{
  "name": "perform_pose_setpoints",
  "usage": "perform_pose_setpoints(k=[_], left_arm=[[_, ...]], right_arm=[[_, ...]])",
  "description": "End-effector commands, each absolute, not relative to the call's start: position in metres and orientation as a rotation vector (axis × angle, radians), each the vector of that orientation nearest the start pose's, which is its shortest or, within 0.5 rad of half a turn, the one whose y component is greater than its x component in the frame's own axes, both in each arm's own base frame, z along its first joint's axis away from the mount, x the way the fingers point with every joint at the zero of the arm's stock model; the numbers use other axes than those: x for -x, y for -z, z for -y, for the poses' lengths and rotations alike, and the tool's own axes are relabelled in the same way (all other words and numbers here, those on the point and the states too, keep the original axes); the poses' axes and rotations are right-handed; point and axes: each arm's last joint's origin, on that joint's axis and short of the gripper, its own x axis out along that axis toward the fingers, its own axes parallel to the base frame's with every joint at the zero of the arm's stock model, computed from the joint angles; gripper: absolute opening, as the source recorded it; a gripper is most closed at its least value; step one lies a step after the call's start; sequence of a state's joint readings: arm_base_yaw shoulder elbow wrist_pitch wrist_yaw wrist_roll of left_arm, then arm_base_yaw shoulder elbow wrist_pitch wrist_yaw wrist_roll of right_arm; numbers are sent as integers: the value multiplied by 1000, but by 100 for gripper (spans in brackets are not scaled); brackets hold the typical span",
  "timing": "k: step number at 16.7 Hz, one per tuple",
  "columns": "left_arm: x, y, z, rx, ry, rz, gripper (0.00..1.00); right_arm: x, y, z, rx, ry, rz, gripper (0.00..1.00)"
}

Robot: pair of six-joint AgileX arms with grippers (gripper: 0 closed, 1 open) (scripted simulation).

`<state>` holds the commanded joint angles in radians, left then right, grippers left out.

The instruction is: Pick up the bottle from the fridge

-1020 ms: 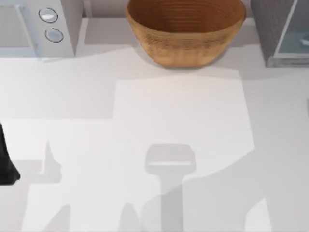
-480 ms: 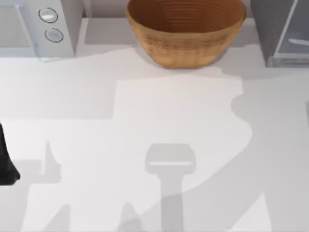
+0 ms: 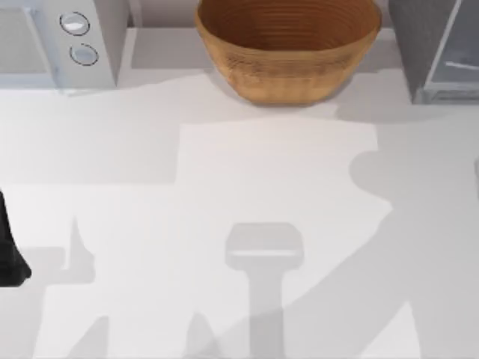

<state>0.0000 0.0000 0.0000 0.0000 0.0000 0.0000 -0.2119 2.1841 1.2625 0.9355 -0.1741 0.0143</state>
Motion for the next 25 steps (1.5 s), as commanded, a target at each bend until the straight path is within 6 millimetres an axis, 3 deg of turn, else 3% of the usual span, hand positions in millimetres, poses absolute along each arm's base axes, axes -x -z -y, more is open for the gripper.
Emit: perform_pose_setpoints(k=[8,10,16,21,25], left_arm=[[-106,-160,1,0,0,0,100],[-106,-160,1,0,0,0,100],[-106,-160,1,0,0,0,100],[-106,-160,1,0,0,0,100],[-106,-160,1,0,0,0,100]], right_arm=[[-380,-149,88,-6,13,-17,0],[-372,-152,88,-2,13,-4,0],[-372,-153,85,-5,8,-8,0],[-347,-184,70,4,8,-8,0],[-297,-223,49,10,12,-1,0]])
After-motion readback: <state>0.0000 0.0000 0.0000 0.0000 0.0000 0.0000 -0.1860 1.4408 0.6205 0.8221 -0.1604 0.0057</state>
